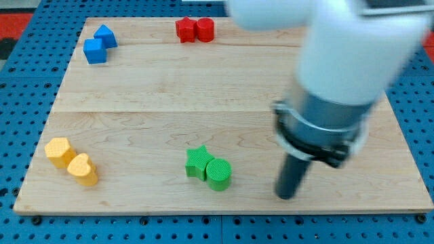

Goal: Separate green star from the green circle

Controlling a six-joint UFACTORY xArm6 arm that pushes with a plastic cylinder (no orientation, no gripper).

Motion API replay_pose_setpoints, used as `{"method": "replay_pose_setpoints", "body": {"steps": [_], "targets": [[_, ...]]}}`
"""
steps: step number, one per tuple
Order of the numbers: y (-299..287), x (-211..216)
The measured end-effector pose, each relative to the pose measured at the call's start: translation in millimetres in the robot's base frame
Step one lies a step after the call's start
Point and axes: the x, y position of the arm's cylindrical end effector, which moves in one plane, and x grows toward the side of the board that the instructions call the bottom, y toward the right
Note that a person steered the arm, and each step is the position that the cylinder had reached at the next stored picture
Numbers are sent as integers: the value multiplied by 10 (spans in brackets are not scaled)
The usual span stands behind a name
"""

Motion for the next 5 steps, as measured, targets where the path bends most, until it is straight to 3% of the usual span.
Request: {"method": "replay_pose_setpoints", "body": {"steps": [1, 2, 4, 5], "targets": [[-562, -281], [3, -40], [-1069, 207], [-1008, 219]]}}
